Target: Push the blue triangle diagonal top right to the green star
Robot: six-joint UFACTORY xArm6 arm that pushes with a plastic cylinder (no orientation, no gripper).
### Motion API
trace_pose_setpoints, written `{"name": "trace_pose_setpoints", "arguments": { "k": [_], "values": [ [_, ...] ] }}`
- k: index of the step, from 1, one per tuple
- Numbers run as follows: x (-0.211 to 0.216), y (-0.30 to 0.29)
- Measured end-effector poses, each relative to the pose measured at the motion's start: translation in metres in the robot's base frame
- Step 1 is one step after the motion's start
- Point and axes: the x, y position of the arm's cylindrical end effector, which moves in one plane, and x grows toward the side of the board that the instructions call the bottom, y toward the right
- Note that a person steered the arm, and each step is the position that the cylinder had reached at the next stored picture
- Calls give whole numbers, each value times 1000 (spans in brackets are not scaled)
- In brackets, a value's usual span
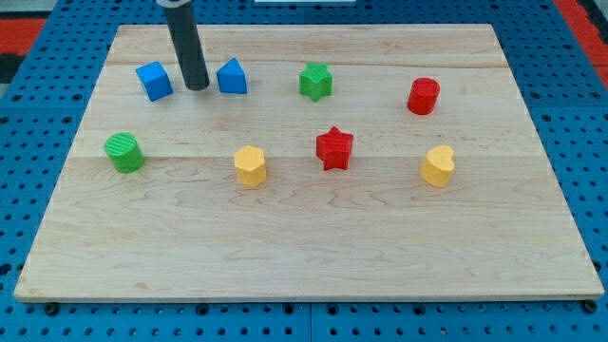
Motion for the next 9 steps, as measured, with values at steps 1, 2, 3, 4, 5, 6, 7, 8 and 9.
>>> {"name": "trace_pose_setpoints", "arguments": {
  "k": [1, 2, 3, 4, 5, 6, 7, 8, 9],
  "values": [
    [-12, 70],
    [-18, 122],
    [-15, 63],
    [5, 14],
    [34, 18],
    [45, 53],
    [34, 83],
    [-2, 106],
    [-24, 127]
  ]
}}
